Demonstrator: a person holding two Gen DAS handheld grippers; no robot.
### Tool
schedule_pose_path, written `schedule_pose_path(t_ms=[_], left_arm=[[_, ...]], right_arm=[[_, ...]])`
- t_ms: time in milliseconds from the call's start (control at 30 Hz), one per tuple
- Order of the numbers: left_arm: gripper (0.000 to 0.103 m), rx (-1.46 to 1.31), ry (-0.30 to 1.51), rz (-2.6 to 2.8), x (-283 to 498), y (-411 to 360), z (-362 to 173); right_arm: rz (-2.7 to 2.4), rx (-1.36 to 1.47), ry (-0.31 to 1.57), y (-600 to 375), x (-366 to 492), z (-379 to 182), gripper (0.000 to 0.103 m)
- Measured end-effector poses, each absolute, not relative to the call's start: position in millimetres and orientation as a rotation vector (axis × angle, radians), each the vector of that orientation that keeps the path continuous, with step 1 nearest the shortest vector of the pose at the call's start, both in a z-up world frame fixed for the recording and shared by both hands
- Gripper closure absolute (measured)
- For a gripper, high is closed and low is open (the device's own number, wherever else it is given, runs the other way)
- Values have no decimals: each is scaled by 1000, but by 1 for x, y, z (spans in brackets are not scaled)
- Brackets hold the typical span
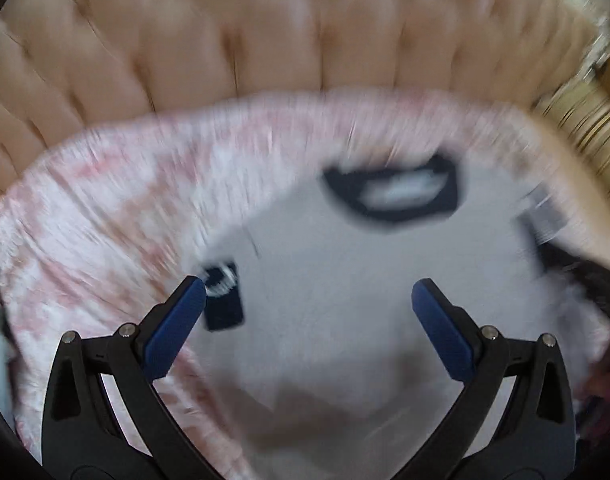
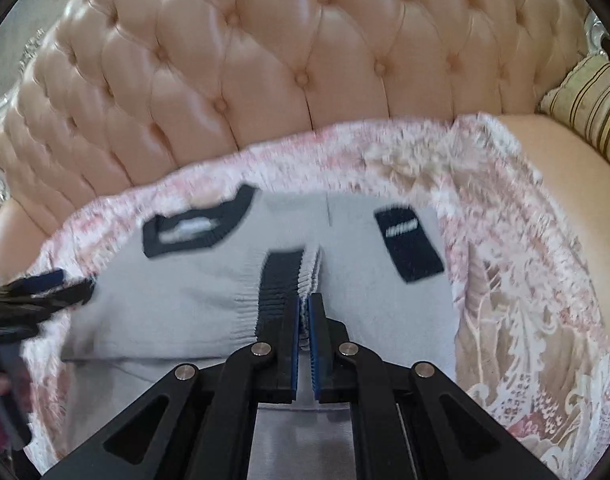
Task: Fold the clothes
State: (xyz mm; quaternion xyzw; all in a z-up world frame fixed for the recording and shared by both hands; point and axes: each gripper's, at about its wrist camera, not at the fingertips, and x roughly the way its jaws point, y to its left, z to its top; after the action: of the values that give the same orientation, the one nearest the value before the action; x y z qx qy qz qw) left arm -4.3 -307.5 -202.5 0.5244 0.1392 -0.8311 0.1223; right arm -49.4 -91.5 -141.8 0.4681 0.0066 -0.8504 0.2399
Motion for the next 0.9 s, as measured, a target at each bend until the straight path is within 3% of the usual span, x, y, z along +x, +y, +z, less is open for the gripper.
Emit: schedule_pose_path(t_ms=[100, 300, 467, 667, 767, 833, 900], left_arm=[[0, 1460, 523, -2454, 6, -317, -207], [0, 1353, 349, -2462, 16, -312, -173], [0, 1414, 317, -2483, 10, -290, -183], [0, 1383, 506, -2447, 28, -297, -209], [0, 1346, 547, -2441, 35, -298, -211], [0, 1316, 550, -2447, 39, -296, -211], [0, 1311, 561, -2457, 41, -296, -211]], right_arm=[[-2301, 1311, -6, -88, -52, -146, 93], [-2442, 1201, -78, -64, -46, -113, 90], [-2319, 1199, 49, -104, -49, -113, 88], [-2240, 1253, 148, -126, -42, -144, 79], [-2183, 1237, 183, -132, -38, -143, 60], [-2144, 1221, 237, -142, -33, -143, 34], [-2131, 1174, 409, -157, -20, -147, 29]])
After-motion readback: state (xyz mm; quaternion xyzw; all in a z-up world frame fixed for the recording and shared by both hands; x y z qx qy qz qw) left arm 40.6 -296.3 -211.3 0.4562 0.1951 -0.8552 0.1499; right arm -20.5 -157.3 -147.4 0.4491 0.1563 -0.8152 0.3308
